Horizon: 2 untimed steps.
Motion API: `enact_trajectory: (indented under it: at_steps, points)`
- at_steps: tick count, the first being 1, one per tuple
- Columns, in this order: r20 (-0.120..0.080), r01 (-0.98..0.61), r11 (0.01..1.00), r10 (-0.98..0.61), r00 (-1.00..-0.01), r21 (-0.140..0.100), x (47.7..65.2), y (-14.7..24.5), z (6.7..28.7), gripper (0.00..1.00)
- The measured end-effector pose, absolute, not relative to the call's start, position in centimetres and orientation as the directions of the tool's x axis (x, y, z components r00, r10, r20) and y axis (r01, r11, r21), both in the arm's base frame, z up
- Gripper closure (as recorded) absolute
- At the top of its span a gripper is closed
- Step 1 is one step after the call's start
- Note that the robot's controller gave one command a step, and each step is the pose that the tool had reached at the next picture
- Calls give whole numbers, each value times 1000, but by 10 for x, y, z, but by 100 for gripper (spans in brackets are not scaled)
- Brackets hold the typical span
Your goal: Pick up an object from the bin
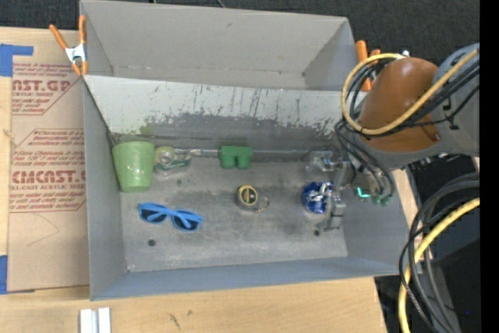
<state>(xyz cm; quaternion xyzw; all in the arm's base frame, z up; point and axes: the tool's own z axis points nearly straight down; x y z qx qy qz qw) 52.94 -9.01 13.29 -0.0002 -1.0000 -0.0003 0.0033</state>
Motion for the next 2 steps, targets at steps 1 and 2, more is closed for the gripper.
enact_trajectory:
  at_steps: [1,2]
  points:
    - [1,-89,996,-89,-996,0,534,-121,67,0]
    - [-2,-90,996,-90,-996,-1,536,-120,71,100]
